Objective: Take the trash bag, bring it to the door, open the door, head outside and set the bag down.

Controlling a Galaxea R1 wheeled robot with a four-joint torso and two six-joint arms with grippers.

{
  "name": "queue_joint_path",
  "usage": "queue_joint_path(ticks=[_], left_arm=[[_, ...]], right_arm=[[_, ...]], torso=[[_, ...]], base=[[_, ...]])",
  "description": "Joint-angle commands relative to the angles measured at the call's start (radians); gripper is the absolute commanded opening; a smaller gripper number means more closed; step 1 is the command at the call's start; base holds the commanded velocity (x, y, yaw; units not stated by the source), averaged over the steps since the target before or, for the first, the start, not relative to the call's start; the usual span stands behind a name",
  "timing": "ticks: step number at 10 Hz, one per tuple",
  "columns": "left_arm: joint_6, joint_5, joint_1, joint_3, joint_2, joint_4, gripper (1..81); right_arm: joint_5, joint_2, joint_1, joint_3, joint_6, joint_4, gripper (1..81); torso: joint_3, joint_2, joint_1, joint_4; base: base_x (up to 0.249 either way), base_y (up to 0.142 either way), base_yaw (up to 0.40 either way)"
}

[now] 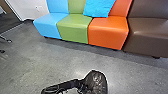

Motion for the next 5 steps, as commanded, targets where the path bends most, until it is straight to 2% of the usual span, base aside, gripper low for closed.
queue_joint_path(ticks=[1,2,5], left_arm=[[0.005,0.062,-0.109,-0.014,0.006,0.026,81.1],[0.002,0.063,-0.107,-0.019,0.004,0.038,81.1],[0.004,0.063,-0.107,-0.021,0.001,0.041,81.1]], right_arm=[[-0.072,-0.067,0.052,0.02,0.001,0.018,81.1],[-0.072,-0.067,0.052,0.024,0.001,0.017,81.1],[-0.072,-0.067,0.055,0.029,0.001,0.017,81.1]], torso=[[0.0,0.0,0.0,0.0],[-0.068,0.0,0.0,0.0],[-0.145,0.0,0.0,0.0]], base=[[0.0,0.0,0.0],[0.0,0.0,0.0],[0.0,0.0,0.0]])
